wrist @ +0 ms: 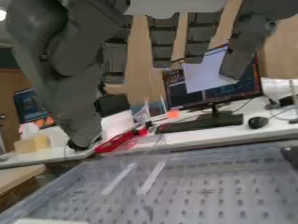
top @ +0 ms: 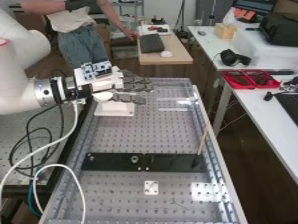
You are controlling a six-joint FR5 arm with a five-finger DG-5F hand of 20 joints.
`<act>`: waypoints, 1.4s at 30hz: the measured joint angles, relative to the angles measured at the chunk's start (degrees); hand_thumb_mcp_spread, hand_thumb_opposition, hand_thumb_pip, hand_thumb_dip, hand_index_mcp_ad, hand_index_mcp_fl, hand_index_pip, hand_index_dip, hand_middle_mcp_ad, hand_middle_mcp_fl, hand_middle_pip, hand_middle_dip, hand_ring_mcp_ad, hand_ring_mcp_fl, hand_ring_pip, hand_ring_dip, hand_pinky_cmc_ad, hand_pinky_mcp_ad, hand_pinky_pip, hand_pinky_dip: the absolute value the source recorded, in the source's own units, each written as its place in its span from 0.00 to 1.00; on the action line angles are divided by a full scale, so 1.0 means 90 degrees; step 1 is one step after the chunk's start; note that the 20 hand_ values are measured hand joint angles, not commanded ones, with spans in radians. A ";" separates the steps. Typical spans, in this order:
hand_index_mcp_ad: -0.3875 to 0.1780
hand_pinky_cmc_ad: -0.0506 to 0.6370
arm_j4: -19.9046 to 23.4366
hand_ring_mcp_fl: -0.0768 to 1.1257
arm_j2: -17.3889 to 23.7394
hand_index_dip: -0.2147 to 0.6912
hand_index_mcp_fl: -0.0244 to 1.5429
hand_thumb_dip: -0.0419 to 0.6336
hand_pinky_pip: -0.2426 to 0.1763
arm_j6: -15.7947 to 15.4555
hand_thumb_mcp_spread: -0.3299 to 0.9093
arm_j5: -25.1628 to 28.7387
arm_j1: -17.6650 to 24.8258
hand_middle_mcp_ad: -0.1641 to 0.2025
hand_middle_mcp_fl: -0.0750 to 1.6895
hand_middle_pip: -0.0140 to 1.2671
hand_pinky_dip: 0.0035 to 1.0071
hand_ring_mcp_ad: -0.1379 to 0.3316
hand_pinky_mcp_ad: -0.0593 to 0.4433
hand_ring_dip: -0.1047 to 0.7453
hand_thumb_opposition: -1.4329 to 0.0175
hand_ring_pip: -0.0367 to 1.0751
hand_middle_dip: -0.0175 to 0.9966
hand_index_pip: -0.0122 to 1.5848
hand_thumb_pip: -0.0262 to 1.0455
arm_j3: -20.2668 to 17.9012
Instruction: Grab the larger nut and place it in the white container
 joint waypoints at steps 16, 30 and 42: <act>0.44 0.68 -0.1474 0.07 0.1355 0.16 0.05 0.22 0.35 -0.0183 0.35 0.1635 -0.1240 0.65 0.06 0.12 0.54 0.70 0.87 0.30 0.42 0.11 0.25 0.10 0.58 0.0701; 0.44 0.72 -0.1823 0.07 0.1114 0.21 0.06 0.21 0.32 -0.0411 0.36 0.1412 -0.1494 0.65 0.06 0.12 0.52 0.70 0.87 0.30 0.42 0.11 0.25 0.08 0.58 0.1190; 0.45 0.72 -0.2442 0.07 0.1106 0.21 0.06 0.21 0.32 -0.0711 0.35 0.1481 -0.1252 0.68 0.06 0.12 0.50 0.69 0.87 0.30 0.42 0.11 0.25 0.08 0.58 0.1477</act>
